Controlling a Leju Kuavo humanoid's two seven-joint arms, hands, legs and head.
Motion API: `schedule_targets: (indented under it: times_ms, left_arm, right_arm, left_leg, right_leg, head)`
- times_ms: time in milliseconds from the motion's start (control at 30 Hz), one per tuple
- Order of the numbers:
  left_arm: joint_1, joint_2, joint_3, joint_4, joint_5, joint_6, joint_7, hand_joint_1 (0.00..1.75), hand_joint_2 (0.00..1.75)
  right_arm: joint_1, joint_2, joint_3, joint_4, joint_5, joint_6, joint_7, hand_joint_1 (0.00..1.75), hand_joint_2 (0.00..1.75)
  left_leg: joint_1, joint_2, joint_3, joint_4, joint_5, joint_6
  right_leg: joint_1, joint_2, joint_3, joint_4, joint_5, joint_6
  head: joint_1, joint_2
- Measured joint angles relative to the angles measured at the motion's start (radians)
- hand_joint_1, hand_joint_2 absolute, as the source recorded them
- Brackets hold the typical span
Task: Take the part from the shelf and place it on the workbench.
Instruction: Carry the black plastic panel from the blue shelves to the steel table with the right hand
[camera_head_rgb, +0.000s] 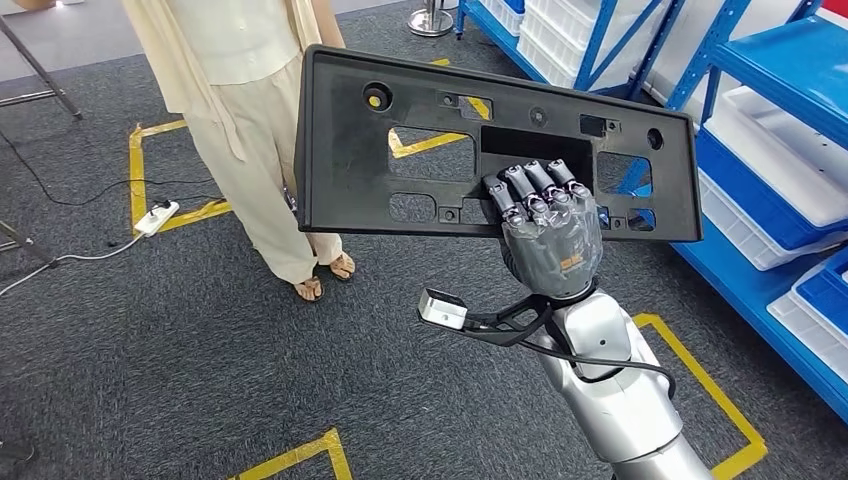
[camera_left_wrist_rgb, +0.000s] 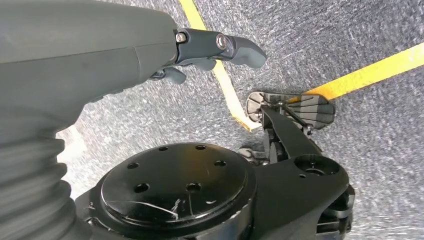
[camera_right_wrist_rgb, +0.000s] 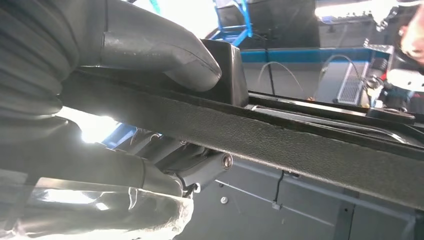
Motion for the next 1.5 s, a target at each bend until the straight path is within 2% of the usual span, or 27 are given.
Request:
schedule_targets:
  times_ms: [67, 133, 167, 233, 300, 367, 433, 500, 533, 600, 667, 700, 733, 800, 867, 900, 933, 1000, 1067, 1100, 1167, 1233, 1300, 1367, 1400, 1433, 1500]
  left_arm:
    - [0.000, 0.000, 0.002, 0.000, 0.003, 0.001, 0.000, 0.00, 1.75]
    - [0.001, 0.000, 0.007, 0.000, 0.010, 0.004, 0.000, 0.00, 1.75]
    - [0.002, 0.000, 0.011, 0.000, 0.013, 0.006, -0.001, 0.00, 1.75]
    - [0.002, 0.000, 0.018, 0.000, 0.018, 0.011, -0.001, 0.00, 1.75]
    - [0.000, 0.000, 0.024, 0.000, 0.023, 0.014, -0.001, 0.00, 1.75]
    - [-0.003, 0.000, 0.028, 0.000, 0.032, 0.016, -0.001, 0.00, 1.75]
    - [-0.004, 0.000, 0.036, 0.000, 0.037, 0.019, 0.000, 0.00, 1.75]
    - [-0.002, 0.000, 0.042, 0.000, 0.038, 0.024, 0.002, 0.00, 1.75]
    - [-0.001, 0.000, 0.044, 0.000, 0.038, 0.025, 0.002, 0.00, 1.75]
    - [0.002, 0.000, 0.048, 0.000, 0.038, 0.027, 0.002, 0.00, 1.75]
    - [0.004, 0.000, 0.050, 0.000, 0.035, 0.026, 0.000, 0.00, 1.75]
    - [0.005, 0.000, 0.050, 0.000, 0.033, 0.025, -0.002, 0.00, 1.75]
    - [0.005, 0.000, 0.050, 0.000, 0.030, 0.023, -0.003, 0.00, 1.75]
    - [0.003, -0.001, 0.050, 0.000, 0.021, 0.017, -0.004, 0.00, 1.75]
    - [0.003, -0.002, 0.050, 0.000, 0.010, 0.012, -0.004, 0.00, 1.75]
    - [0.003, -0.002, 0.050, 0.000, 0.004, 0.010, -0.004, 0.00, 1.75]
    - [0.003, -0.002, 0.049, 0.000, -0.001, 0.009, -0.004, 0.00, 1.75]
    - [0.003, -0.002, 0.047, 0.000, -0.010, 0.008, -0.004, 0.00, 1.75]
    - [0.001, -0.001, 0.046, 0.000, -0.017, 0.007, -0.004, 0.00, 1.75]
    - [0.001, 0.000, 0.046, 0.000, -0.019, 0.006, -0.004, 0.00, 1.75]
    - [0.002, 0.000, 0.046, 0.000, -0.022, 0.006, -0.005, 0.00, 1.75]
    - [0.002, 0.000, 0.046, 0.000, -0.022, 0.006, -0.005, 0.00, 1.75]
    - [0.000, 0.001, 0.045, 0.000, -0.022, 0.006, -0.005, 0.00, 1.75]
    - [-0.003, 0.001, 0.045, 0.000, -0.023, 0.002, -0.006, 0.00, 1.75]
    - [-0.005, 0.000, 0.045, 0.000, -0.023, 0.000, -0.007, 0.00, 1.75]
    - [-0.005, 0.000, 0.045, 0.000, -0.024, -0.001, -0.007, 0.00, 1.75]
    - [-0.004, 0.000, 0.044, 0.000, -0.029, -0.002, -0.006, 0.00, 1.75]
  right_arm:
    - [-0.009, -0.001, 0.004, 0.006, 0.000, 0.000, 0.008, 1.75, 1.75]
    - [-0.017, -0.002, 0.010, 0.012, 0.000, 0.000, 0.015, 1.75, 1.75]
    - [-0.023, -0.002, 0.016, 0.016, 0.000, 0.000, 0.018, 1.75, 1.75]
    - [-0.038, 0.001, 0.030, 0.023, 0.000, 0.000, 0.024, 1.75, 1.75]
    - [-0.051, 0.003, 0.045, 0.031, 0.001, 0.000, 0.028, 1.75, 1.75]
    - [-0.059, 0.007, 0.060, 0.042, 0.001, 0.000, 0.032, 1.75, 1.75]
    - [-0.068, 0.016, 0.076, 0.054, 0.001, 0.000, 0.033, 1.75, 1.75]
    - [-0.079, 0.025, 0.088, 0.063, 0.002, 0.000, 0.037, 1.75, 1.75]
    - [-0.085, 0.028, 0.093, 0.066, 0.002, 0.000, 0.041, 1.75, 1.75]
    - [-0.097, 0.030, 0.101, 0.073, 0.001, 0.000, 0.054, 1.75, 1.75]
    - [-0.109, 0.029, 0.109, 0.079, 0.001, 0.000, 0.078, 1.75, 1.75]
    - [-0.116, 0.025, 0.113, 0.082, 0.001, 0.000, 0.094, 1.75, 1.75]
    - [-0.124, 0.020, 0.117, 0.083, 0.001, 0.000, 0.112, 1.75, 1.75]
    - [-0.134, -0.002, 0.124, 0.086, 0.001, -0.001, 0.146, 1.75, 1.75]
    - [-0.137, -0.028, 0.131, 0.090, 0.001, 0.000, 0.173, 1.75, 1.75]
    - [-0.136, -0.042, 0.134, 0.091, 0.001, 0.001, 0.185, 1.75, 1.75]
    - [-0.136, -0.054, 0.137, 0.091, 0.001, 0.004, 0.195, 1.75, 1.75]
    - [-0.138, -0.079, 0.139, 0.088, 0.001, 0.012, 0.213, 1.75, 1.75]
    - [-0.139, -0.099, 0.142, 0.083, 0.001, 0.021, 0.227, 1.75, 1.75]
    - [-0.139, -0.109, 0.143, 0.080, 0.001, 0.025, 0.232, 1.75, 1.75]
    - [-0.139, -0.121, 0.146, 0.075, 0.001, 0.029, 0.241, 1.75, 1.75]
    - [-0.141, -0.128, 0.147, 0.070, 0.000, 0.030, 0.244, 1.75, 1.75]
    - [-0.142, -0.134, 0.148, 0.064, 0.000, 0.033, 0.247, 1.75, 1.75]
    - [-0.142, -0.142, 0.151, 0.062, 0.001, 0.040, 0.257, 1.75, 1.75]
    - [-0.142, -0.146, 0.154, 0.062, 0.001, 0.043, 0.266, 1.75, 1.75]
    - [-0.143, -0.150, 0.158, 0.061, 0.001, 0.047, 0.278, 1.75, 1.75]
    - [-0.148, -0.157, 0.167, 0.056, 0.001, 0.054, 0.305, 1.75, 1.75]
  left_leg:
    - [-0.003, -0.017, -0.006, 0.002, 0.002, -0.012]
    - [0.000, -0.031, -0.013, 0.001, 0.006, -0.024]
    - [0.003, -0.023, -0.016, 0.005, 0.004, -0.029]
    - [0.004, 0.021, -0.037, 0.052, -0.028, -0.037]
    - [0.004, 0.064, -0.089, 0.168, -0.092, -0.042]
    - [0.005, 0.073, -0.134, 0.272, -0.131, -0.045]
    - [0.004, 0.079, -0.111, 0.240, -0.100, -0.041]
    - [-0.001, 0.110, -0.039, 0.109, -0.046, -0.028]
    - [-0.007, 0.125, -0.013, 0.057, -0.031, -0.021]
    - [-0.017, 0.138, 0.000, 0.022, -0.028, -0.010]
    - [-0.016, 0.120, 0.001, 0.011, -0.020, -0.002]
    - [-0.013, 0.111, 0.005, 0.003, -0.015, 0.003]
    - [-0.009, 0.102, 0.009, -0.005, -0.010, 0.009]
    - [-0.005, 0.081, 0.012, -0.011, -0.005, 0.016]
    - [-0.003, 0.055, 0.011, -0.011, -0.004, 0.016]
    - [-0.002, 0.043, 0.011, -0.010, -0.004, 0.015]
    - [-0.001, 0.031, 0.012, -0.009, -0.003, 0.014]
    - [0.003, 0.009, 0.013, -0.006, -0.005, 0.004]
    - [0.002, -0.009, 0.006, 0.002, -0.007, -0.010]
    - [0.002, -0.017, 0.002, 0.004, -0.007, -0.017]
    - [0.008, -0.028, -0.005, 0.004, -0.005, -0.027]
    - [0.010, 0.005, -0.017, 0.031, -0.023, -0.032]
    - [0.009, 0.056, -0.062, 0.132, -0.079, -0.035]
    - [0.008, 0.072, -0.121, 0.259, -0.134, -0.035]
    - [0.007, 0.073, -0.134, 0.288, -0.139, -0.032]
    - [0.005, 0.075, -0.128, 0.281, -0.127, -0.027]
    - [-0.006, 0.095, -0.066, 0.168, -0.067, -0.007]
  right_leg:
    - [-0.004, 0.024, 0.037, -0.083, 0.032, -0.002]
    - [0.000, 0.014, 0.039, -0.089, 0.037, -0.015]
    - [-0.001, 0.006, 0.040, -0.089, 0.039, -0.021]
    - [-0.003, -0.011, 0.042, -0.091, 0.041, -0.040]
    - [0.006, -0.031, 0.043, -0.092, 0.040, -0.054]
    - [0.014, -0.053, 0.044, -0.091, 0.037, -0.059]
    - [0.021, -0.073, 0.046, -0.091, 0.035, -0.062]
    - [0.026, -0.089, 0.049, -0.092, 0.033, -0.064]
    - [0.030, -0.096, 0.048, -0.093, 0.032, -0.064]
    - [0.035, -0.111, 0.047, -0.094, 0.031, -0.060]
    - [0.038, -0.124, 0.046, -0.092, 0.027, -0.053]
    - [0.038, -0.115, 0.042, -0.082, 0.019, -0.049]
    - [0.037, -0.097, 0.030, -0.055, 0.004, -0.048]
    - [0.029, -0.051, -0.025, 0.064, -0.047, -0.050]
    - [0.019, -0.035, -0.088, 0.186, -0.086, -0.045]
    - [0.015, -0.033, -0.098, 0.201, -0.085, -0.036]
    - [0.009, -0.032, -0.089, 0.177, -0.067, -0.024]
    - [-0.008, -0.014, -0.031, 0.044, -0.006, 0.003]
    - [-0.016, 0.012, 0.019, -0.063, 0.033, 0.011]
    - [-0.015, 0.019, 0.027, -0.081, 0.038, 0.006]
    - [-0.009, 0.006, 0.029, -0.082, 0.041, -0.012]
    - [-0.008, -0.008, 0.031, -0.084, 0.043, -0.027]
    - [-0.001, -0.024, 0.032, -0.084, 0.042, -0.040]
    - [0.010, -0.044, 0.032, -0.084, 0.039, -0.049]
    - [0.016, -0.054, 0.033, -0.084, 0.038, -0.051]
    - [0.020, -0.063, 0.035, -0.084, 0.036, -0.054]
    - [0.027, -0.080, 0.040, -0.085, 0.033, -0.059]
  head:
    - [-0.002, 0.000]
    - [-0.003, 0.000]
    - [-0.003, 0.000]
    - [-0.007, 0.000]
    - [-0.011, 0.000]
    - [-0.011, 0.000]
    - [-0.012, 0.000]
    - [-0.012, 0.000]
    - [-0.010, 0.000]
    - [-0.009, 0.000]
    - [-0.010, 0.000]
    - [-0.009, 0.000]
    - [-0.009, 0.000]
    - [-0.006, 0.000]
    - [-0.004, 0.000]
    - [-0.004, 0.000]
    - [-0.004, 0.000]
    - [-0.003, 0.000]
    - [-0.002, 0.000]
    - [-0.002, 0.000]
    - [-0.004, 0.000]
    - [-0.007, 0.000]
    - [-0.011, 0.000]
    - [-0.013, 0.000]
    - [-0.013, 0.000]
    - [-0.013, 0.000]
    - [-0.013, 0.000]
